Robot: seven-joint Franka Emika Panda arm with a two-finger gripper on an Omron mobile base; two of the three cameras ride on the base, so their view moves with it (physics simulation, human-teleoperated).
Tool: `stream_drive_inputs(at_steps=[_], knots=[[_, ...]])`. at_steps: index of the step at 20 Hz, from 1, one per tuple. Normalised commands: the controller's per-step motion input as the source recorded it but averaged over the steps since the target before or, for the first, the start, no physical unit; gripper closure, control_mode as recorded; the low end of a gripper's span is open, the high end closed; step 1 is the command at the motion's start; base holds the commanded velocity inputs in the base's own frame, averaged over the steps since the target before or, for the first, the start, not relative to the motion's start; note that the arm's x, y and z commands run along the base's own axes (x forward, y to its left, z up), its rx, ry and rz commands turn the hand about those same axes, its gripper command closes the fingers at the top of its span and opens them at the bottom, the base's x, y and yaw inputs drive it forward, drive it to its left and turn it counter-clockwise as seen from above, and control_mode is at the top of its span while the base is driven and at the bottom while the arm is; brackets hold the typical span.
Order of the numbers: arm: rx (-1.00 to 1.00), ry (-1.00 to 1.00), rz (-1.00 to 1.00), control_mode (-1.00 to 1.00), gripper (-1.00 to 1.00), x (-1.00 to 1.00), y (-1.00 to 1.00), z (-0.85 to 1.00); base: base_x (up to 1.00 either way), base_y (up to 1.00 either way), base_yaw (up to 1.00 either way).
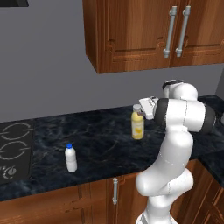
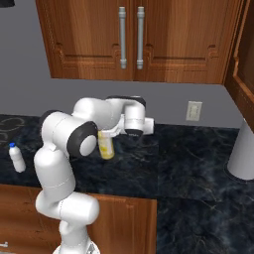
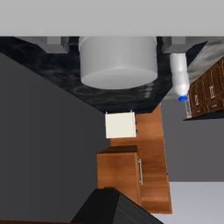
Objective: Place the drinks on the dining counter in a tight cluster.
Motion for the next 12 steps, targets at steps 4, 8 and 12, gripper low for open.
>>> stream_drive_inputs(at_steps=[4,8,12], knots=[[0.0,0.0,0.01,-1.0,1.0,0.0,0.02,0.02,0.0,0.0,0.0],[0.0,0.0,0.01,-1.0,1.0,-0.14,0.02,0.25,0.0,0.0,0.0],[0.1,0.01,0.06,-1.0,1.0,-0.47,0.01,0.5,0.0,0.0,0.0]])
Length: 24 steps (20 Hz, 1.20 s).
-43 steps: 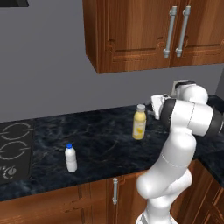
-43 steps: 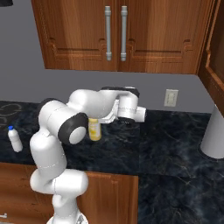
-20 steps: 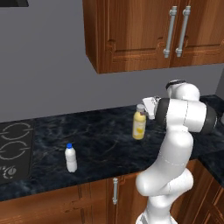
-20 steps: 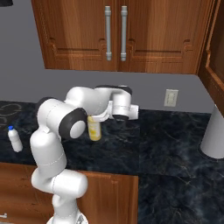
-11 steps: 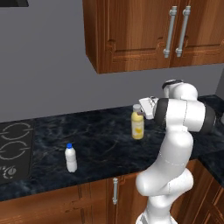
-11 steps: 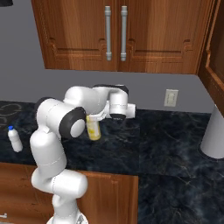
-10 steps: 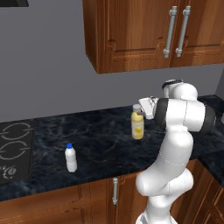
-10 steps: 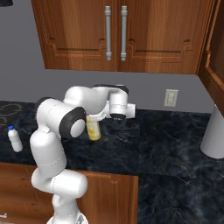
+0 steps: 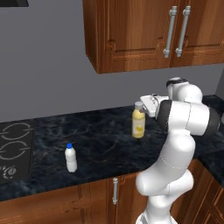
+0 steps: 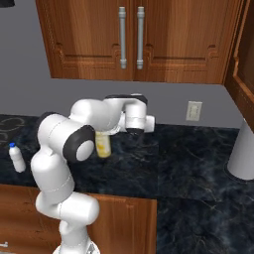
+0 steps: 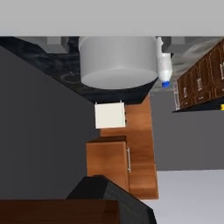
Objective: Place the drinks on the dining counter in a tight cluster.
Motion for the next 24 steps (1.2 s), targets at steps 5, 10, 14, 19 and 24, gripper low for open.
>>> stream_drive_inputs(at_steps=[5,10,14,19,24], knots=[[0.1,0.05,0.0,-1.0,1.0,-0.59,0.06,0.33,0.0,0.0,0.0],[0.0,0.0,0.0,-1.0,1.0,-0.65,0.07,0.13,0.0,0.0,0.0],[-0.06,0.0,0.0,-1.0,1.0,-0.58,0.04,0.07,0.0,0.0,0.0],[-0.04,0.0,0.0,-1.0,1.0,-0.52,0.03,0.08,0.0,0.0,0.0],[0.0,-0.03,0.0,1.0,1.0,-0.24,0.02,0.04,0.0,0.0,0.0]])
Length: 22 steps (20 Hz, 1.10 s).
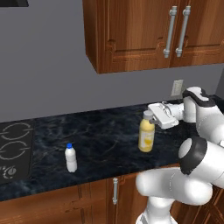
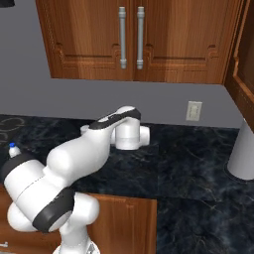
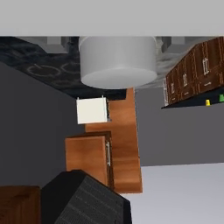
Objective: Place the drinks on the dining counter in a tight cluster.
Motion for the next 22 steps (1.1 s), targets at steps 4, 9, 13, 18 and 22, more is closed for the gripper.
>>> stream_drive_inputs(at_steps=[4,9,13,18,22], knots=[[0.0,0.0,0.0,1.0,1.0,0.0,0.0,0.0,-0.09,0.03,0.02],[0.0,0.0,0.0,1.0,1.0,0.0,0.0,0.0,-0.39,0.31,0.03],[0.0,0.0,0.0,1.0,1.0,0.0,0.0,0.0,-0.32,0.67,-0.02],[0.0,0.0,0.0,1.0,1.0,0.0,0.0,0.0,-0.43,0.73,-0.02],[0.0,0.0,0.0,1.0,1.0,0.0,0.0,0.0,-0.54,0.59,0.27]])
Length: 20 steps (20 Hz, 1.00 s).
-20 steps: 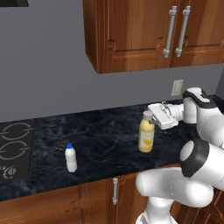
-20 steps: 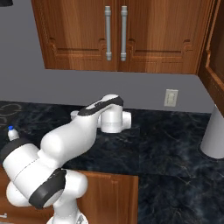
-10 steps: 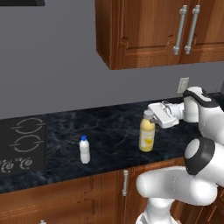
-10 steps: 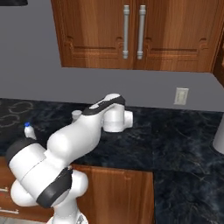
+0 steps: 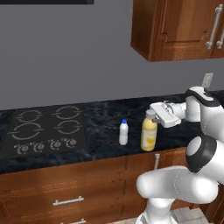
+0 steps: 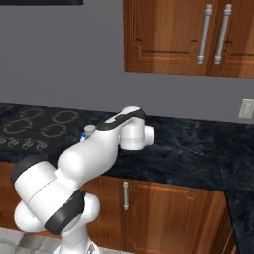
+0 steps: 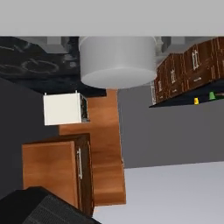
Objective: Place the drinks on the dining counter in a tight cluster.
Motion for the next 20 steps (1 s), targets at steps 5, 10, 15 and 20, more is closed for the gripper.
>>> stream_drive_inputs(at_steps=[5,10,15,20], knots=[[0.0,0.0,0.0,1.0,1.0,0.0,0.0,0.0,-0.2,0.42,0.85],[0.0,0.0,0.0,1.0,1.0,0.0,0.0,0.0,-0.19,0.29,0.94],[0.0,0.0,0.0,1.0,1.0,0.0,0.0,0.0,-0.1,0.38,0.86],[0.0,0.0,0.0,1.0,1.0,0.0,0.0,0.0,-0.02,0.44,0.78]])
